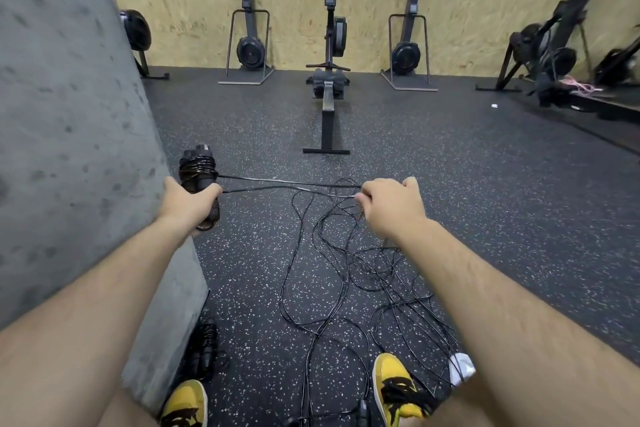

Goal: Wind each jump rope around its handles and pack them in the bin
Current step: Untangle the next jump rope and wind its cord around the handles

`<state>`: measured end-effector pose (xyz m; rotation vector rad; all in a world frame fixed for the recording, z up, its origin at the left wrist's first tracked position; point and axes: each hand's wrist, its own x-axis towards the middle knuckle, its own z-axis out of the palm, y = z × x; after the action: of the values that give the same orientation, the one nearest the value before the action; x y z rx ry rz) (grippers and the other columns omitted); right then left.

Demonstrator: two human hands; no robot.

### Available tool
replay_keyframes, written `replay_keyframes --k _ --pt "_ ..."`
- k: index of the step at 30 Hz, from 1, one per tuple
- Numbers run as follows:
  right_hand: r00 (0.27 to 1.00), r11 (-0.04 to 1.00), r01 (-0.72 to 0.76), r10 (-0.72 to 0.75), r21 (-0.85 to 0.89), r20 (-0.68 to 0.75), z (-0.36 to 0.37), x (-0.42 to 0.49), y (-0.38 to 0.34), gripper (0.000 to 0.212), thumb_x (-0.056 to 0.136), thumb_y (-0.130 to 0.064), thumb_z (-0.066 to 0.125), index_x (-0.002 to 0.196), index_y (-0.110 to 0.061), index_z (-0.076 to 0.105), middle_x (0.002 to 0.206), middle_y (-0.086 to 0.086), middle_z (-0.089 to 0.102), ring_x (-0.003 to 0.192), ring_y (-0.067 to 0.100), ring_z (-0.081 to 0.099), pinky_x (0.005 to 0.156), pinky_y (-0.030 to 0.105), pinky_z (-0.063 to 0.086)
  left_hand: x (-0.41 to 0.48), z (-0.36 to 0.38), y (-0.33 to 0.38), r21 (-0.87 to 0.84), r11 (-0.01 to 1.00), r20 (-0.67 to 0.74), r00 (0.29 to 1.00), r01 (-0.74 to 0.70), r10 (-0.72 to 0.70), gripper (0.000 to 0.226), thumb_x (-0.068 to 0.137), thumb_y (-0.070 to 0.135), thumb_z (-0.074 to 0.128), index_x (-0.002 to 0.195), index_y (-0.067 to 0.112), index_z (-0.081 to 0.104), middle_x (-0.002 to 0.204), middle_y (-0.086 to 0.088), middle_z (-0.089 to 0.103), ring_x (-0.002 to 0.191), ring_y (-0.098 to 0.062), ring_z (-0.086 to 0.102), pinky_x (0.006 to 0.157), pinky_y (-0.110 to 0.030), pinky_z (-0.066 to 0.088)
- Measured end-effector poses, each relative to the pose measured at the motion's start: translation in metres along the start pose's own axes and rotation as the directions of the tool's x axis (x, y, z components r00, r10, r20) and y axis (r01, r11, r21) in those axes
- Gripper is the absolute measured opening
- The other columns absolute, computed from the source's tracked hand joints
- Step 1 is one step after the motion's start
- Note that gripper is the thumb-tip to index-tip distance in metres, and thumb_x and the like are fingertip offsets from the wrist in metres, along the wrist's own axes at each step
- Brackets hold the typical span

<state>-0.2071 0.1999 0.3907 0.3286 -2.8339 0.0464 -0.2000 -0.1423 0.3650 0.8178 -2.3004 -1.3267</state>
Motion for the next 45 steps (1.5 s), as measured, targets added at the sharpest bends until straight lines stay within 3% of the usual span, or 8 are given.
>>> replay_keyframes --k 8,13,16,21,28,35,40,45 --pt "0.997 0.883 -0.062 0.075 0.466 -0.009 -0.029 0.002 0.019 0.043 0.091 -0.061 0.058 0.072 -0.023 0.063 0.063 -0.012 0.061 0.064 0.012 0.057 0.083 0.034 0.044 0.006 -0.012 -0.005 -0.098 0.989 -0.081 0.989 0.113 -0.121 0.077 0.072 0.041 0.078 0.133 0.013 0.04 0.115 -0.01 0.05 0.096 -0.035 0.056 0.061 -0.045 0.059" --pt "0.949 -0.013 -0.287 -0.142 0.958 0.282 -0.04 -0.013 0.023 0.034 0.095 -0.027 0.064 0.065 -0.021 0.051 0.059 -0.005 0.034 0.056 0.013 0.034 0.094 0.04 0.048 0.007 -0.011 -0.013 0.091 0.995 -0.094 0.995 0.051 -0.043 0.073 0.07 0.047 0.076 0.124 0.012 0.042 0.112 -0.014 0.06 0.094 -0.038 0.061 0.08 -0.049 0.058" --pt "0.956 -0.288 -0.283 -0.154 0.915 0.248 -0.044 -0.013 0.02 0.032 0.094 -0.021 0.06 0.066 -0.02 0.046 0.058 -0.005 0.027 0.054 0.014 0.034 0.096 0.041 0.051 0.006 -0.01 -0.016 0.205 0.979 -0.052 0.998 -0.019 0.03 0.063 0.072 0.049 0.073 0.115 0.014 0.042 0.104 -0.013 0.063 0.086 -0.036 0.064 0.079 -0.046 0.056" --pt "0.946 0.324 -0.247 0.282 0.913 0.156 -0.031 -0.005 0.027 0.027 0.083 -0.032 0.069 0.065 -0.014 0.059 0.054 -0.002 0.045 0.045 0.013 0.044 0.066 0.037 0.051 0.002 -0.006 -0.015 0.401 0.896 0.005 0.978 -0.191 0.206 0.056 0.082 0.051 0.072 0.106 0.018 0.034 0.102 -0.015 0.062 0.087 -0.039 0.062 0.078 -0.047 0.052" --pt "0.97 0.933 -0.191 0.131 0.304 0.207 -0.036 -0.014 0.015 0.038 0.092 -0.053 0.046 0.074 -0.025 0.065 0.071 -0.007 0.066 0.08 0.022 0.065 0.077 0.032 0.053 -0.011 -0.013 -0.004 0.48 0.823 -0.013 0.936 -0.304 0.353 0.052 0.083 0.051 0.072 0.104 0.019 0.037 0.099 -0.01 0.061 0.08 -0.034 0.059 0.071 -0.044 0.051" --pt "0.88 0.971 -0.126 0.015 0.203 0.475 -0.032 -0.025 0.001 0.097 0.061 -0.105 0.017 0.119 -0.042 0.065 0.118 -0.012 0.067 0.116 0.023 0.058 0.103 0.046 0.047 -0.017 -0.015 0.013 0.571 0.708 0.018 0.869 -0.416 0.495 0.052 0.084 0.05 0.071 0.107 0.017 0.038 0.106 -0.014 0.057 0.088 -0.043 0.063 0.07 -0.048 0.053" --pt "0.891 0.957 -0.013 -0.121 0.29 0.438 -0.028 -0.028 -0.006 0.062 0.089 -0.08 0.036 0.079 -0.03 0.073 0.066 -0.008 0.061 0.075 0.015 0.063 0.076 0.03 0.049 -0.011 -0.021 0.005 0.592 0.705 0.017 0.881 -0.39 0.472 0.052 0.085 0.047 0.071 0.111 0.015 0.039 0.107 -0.015 0.056 0.09 -0.044 0.063 0.07 -0.047 0.053" --pt "0.766 0.93 0.044 -0.266 0.364 0.585 -0.02 -0.033 -0.021 0.056 0.091 -0.072 0.048 0.079 -0.025 0.076 0.075 -0.009 0.07 0.075 0.009 0.065 0.075 0.027 0.049 -0.013 -0.016 0.007 0.637 0.632 0.076 0.852 -0.441 0.518 0.053 0.087 0.048 0.069 0.113 0.016 0.037 0.107 -0.012 0.054 0.088 -0.042 0.064 0.062 -0.039 0.042"
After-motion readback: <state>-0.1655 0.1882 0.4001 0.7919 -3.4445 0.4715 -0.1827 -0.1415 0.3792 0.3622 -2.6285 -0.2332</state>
